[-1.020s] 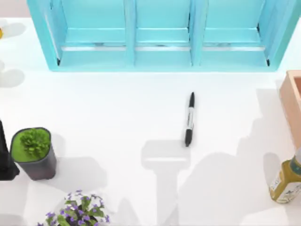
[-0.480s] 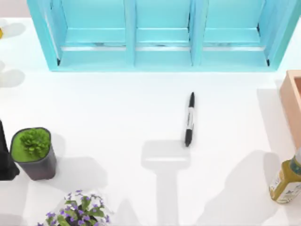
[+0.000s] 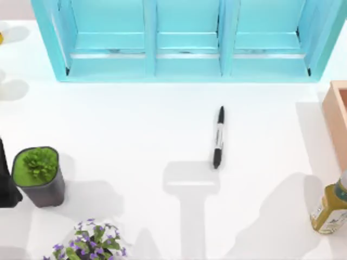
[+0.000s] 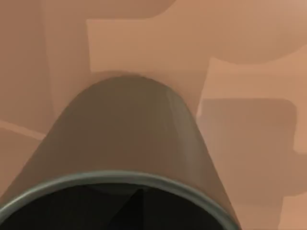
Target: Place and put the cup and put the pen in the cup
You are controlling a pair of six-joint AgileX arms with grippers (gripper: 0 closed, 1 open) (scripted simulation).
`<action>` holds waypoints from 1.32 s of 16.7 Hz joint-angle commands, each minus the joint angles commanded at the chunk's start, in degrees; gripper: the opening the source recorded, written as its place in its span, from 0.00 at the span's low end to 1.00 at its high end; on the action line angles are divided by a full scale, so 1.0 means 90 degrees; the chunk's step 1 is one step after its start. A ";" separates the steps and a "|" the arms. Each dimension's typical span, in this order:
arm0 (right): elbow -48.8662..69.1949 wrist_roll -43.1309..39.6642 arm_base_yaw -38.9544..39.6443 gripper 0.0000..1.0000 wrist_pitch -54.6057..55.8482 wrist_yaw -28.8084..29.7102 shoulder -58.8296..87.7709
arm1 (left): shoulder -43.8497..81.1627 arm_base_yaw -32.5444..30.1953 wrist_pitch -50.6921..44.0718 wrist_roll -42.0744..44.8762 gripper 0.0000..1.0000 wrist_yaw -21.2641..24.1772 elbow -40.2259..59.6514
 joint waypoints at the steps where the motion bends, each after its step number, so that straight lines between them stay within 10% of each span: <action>1: 0.0000 0.0000 0.0000 0.55 0.0000 0.0000 0.0000 | 0.0000 0.0000 0.0000 0.0000 1.00 0.0000 0.0000; 8: 0.0000 0.0000 0.0000 0.02 0.0000 0.0000 0.0000 | 0.0000 0.0000 0.0000 0.0000 1.00 0.0000 0.0000; 22: 0.0680 0.0667 0.0665 0.00 -0.0708 -0.0002 -0.0188 | 0.0000 0.0000 0.0000 0.0000 1.00 0.0000 0.0000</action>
